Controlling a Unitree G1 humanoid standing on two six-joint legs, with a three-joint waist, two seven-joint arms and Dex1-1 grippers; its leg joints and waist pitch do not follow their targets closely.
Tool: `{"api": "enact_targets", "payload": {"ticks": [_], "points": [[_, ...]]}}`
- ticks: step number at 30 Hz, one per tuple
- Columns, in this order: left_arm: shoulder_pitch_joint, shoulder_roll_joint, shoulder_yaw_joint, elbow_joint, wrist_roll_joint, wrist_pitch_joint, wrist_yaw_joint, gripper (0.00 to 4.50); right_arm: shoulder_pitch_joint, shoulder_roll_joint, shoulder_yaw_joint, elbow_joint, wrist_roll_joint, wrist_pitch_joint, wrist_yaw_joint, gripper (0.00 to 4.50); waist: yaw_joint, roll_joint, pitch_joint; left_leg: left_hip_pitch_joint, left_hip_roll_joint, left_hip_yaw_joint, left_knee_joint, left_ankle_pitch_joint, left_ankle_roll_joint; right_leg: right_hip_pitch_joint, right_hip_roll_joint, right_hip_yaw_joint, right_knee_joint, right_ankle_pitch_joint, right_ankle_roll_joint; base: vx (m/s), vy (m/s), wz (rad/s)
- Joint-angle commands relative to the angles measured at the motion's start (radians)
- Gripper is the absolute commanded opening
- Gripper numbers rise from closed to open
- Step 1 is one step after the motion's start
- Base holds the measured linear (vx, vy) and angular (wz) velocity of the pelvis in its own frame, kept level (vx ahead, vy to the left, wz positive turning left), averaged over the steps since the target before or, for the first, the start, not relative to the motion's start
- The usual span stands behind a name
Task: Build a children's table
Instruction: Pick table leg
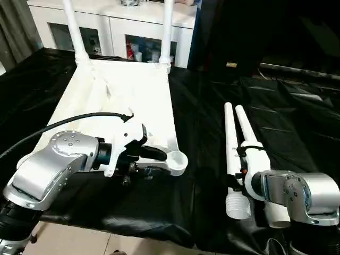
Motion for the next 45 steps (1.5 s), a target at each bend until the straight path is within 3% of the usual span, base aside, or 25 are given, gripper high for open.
{"api": "enact_targets", "payload": {"ticks": [1,11,16,19,22,25,26,27,29,31,33,34,35,36,37,39,40,45], "points": [[-0.014,0.010,-0.011,-0.014,0.003,0.009,-0.012,2.96,-0.010,-0.001,-0.026,0.013,0.005,0.007,-0.012,2.81,0.003,0.012,-0.061,0.016,0.001,0.001,-0.066,-0.219,-0.104,0.036,-0.041,0.028,-0.079,-0.292,-0.075,0.000,0.000,0.00],[-0.019,0.015,-0.004,0.002,0.014,-0.005,-0.012,3.92,-0.029,0.035,-0.061,0.034,-0.015,0.007,-0.037,1.94,0.002,0.013,-0.062,0.017,0.000,0.001,-0.067,-0.228,-0.107,0.035,-0.042,0.028,-0.079,-0.293,-0.078,0.000,0.000,0.00],[-0.024,0.013,0.006,0.021,0.028,-0.020,-0.006,4.26,-0.060,0.054,-0.092,0.044,-0.019,0.007,-0.044,1.89,0.002,0.014,-0.062,0.018,0.001,0.000,-0.068,-0.226,-0.109,0.035,-0.041,0.028,-0.078,-0.287,-0.078,0.000,0.000,0.00],[-0.034,0.008,0.017,0.052,0.048,-0.040,0.015,4.49,-0.092,0.072,-0.112,0.045,-0.011,0.001,-0.037,1.88,0.002,0.022,-0.063,0.019,0.000,0.000,-0.068,-0.223,-0.115,0.035,-0.041,0.028,-0.076,-0.272,-0.079,0.000,0.000,0.00],[-0.045,-0.003,0.028,0.083,0.069,-0.065,0.041,4.50,-0.115,0.078,-0.118,0.041,0.000,-0.025,-0.025,1.88,0.003,0.023,-0.064,0.019,0.000,-0.002,-0.068,-0.222,-0.116,0.038,-0.041,0.028,-0.075,-0.252,-0.084,0.000,0.000,0.00],[-0.094,-0.098,0.087,0.169,0.095,-0.176,0.154,4.50,-0.145,0.082,-0.138,0.053,0.030,-0.184,0.001,1.88,0.007,0.026,-0.067,0.023,0.002,0.000,-0.065,-0.224,-0.117,0.037,-0.044,0.028,-0.076,-0.228,-0.093,0.000,0.000,0.00],[-0.145,-0.179,0.144,0.233,0.061,-0.179,0.233,4.50,-0.160,0.080,-0.148,0.064,0.063,-0.327,0.057,1.88,0.008,0.026,-0.066,0.023,0.003,0.000,-0.064,-0.234,-0.116,0.038,-0.044,0.028,-0.075,-0.226,-0.102,0.000,0.000,0.00],[-0.177,-0.229,0.179,0.276,0.049,-0.190,0.296,4.50,-0.167,0.073,-0.145,0.065,0.087,-0.397,0.108,1.88,0.013,0.023,-0.067,0.022,0.003,0.001,-0.062,-0.247,-0.110,0.040,-0.048,0.028,-0.077,-0.231,-0.113,0.000,0.000,0.00],[-0.231,-0.317,0.243,0.353,0.009,-0.235,0.376,4.50,-0.185,0.071,-0.162,0.069,0.145,-0.473,0.213,1.88,0.020,0.023,-0.067,0.019,0.003,-0.002,-0.061,-0.258,-0.095,0.046,-0.049,0.027,-0.078,-0.234,-0.117,0.000,0.000,0.00],[-0.243,-0.337,0.259,0.369,-0.007,-0.243,0.388,4.50,-0.192,0.073,-0.172,0.071,0.162,-0.479,0.240,1.88,0.022,0.016,-0.068,0.013,0.002,-0.003,-0.062,-0.228,-0.079,0.053,-0.048,0.026,-0.075,-0.206,-0.121,0.000,0.000,0.00],[-0.283,-0.392,0.314,0.413,-0.057,-0.188,0.469,4.50,-0.201,0.081,-0.199,0.072,0.218,-0.481,0.321,1.87,0.023,0.017,-0.071,0.014,0.000,0.002,-0.057,-0.198,-0.064,0.052,-0.044,0.026,-0.071,-0.154,-0.141,0.000,0.000,0.00],[-0.332,-0.437,0.377,0.454,-0.159,-0.003,0.516,4.50,-0.210,0.099,-0.241,0.074,0.295,-0.471,0.400,1.87,0.022,0.015,-0.073,0.013,-0.001,0.003,-0.053,-0.192,-0.061,0.053,-0.043,0.026,-0.065,-0.137,-0.152,0.000,0.000,0.00],[-0.345,-0.452,0.395,0.464,-0.207,0.043,0.505,4.50,-0.214,0.103,-0.253,0.077,0.320,-0.466,0.425,1.87,0.029,0.016,-0.076,0.014,-0.005,0.003,-0.047,-0.179,-0.047,0.053,-0.046,0.024,-0.064,-0.126,-0.173,0.000,0.000,0.00],[-0.351,-0.466,0.401,0.460,-0.248,0.061,0.482,4.50,-0.214,0.098,-0.249,0.078,0.333,-0.467,0.448,1.87,0.031,0.009,-0.072,0.011,-0.004,0.002,-0.052,-0.175,-0.037,0.054,-0.045,0.022,-0.072,-0.153,-0.175,0.000,0.000,0.00],[-0.352,-0.472,0.403,0.458,-0.255,0.062,0.479,4.50,-0.213,0.094,-0.244,0.079,0.337,-0.471,0.454,1.87,0.033,0.012,-0.073,0.011,-0.001,0.000,-0.053,-0.167,-0.037,0.055,-0.047,0.022,-0.069,-0.150,-0.178,0.000,0.000,0.00],[-0.361,-0.517,0.410,0.446,-0.279,0.072,0.480,4.50,-0.198,0.069,-0.209,0.078,0.375,-0.501,0.507,1.87,0.034,0.002,-0.072,0.011,0.003,0.003,-0.055,-0.158,-0.035,0.056,-0.046,0.020,-0.073,-0.141,-0.179,0.000,0.000,0.00],[-0.363,-0.526,0.411,0.445,-0.278,0.079,0.488,4.50,-0.193,0.065,-0.203,0.077,0.383,-0.512,0.515,1.87,0.035,0.003,-0.072,0.010,0.003,0.003,-0.055,-0.161,-0.032,0.056,-0.047,0.021,-0.073,-0.144,-0.177,0.000,0.000,0.00],[-0.351,-0.546,0.379,0.436,-0.261,0.089,0.504,4.50,-0.185,0.062,-0.188,0.075,0.411,-0.525,0.548,1.87,0.036,0.007,-0.068,0.009,0.003,0.000,-0.059,-0.175,-0.039,0.053,-0.050,0.021,-0.083,-0.226,-0.132,0.000,0.000,0.00]]}}
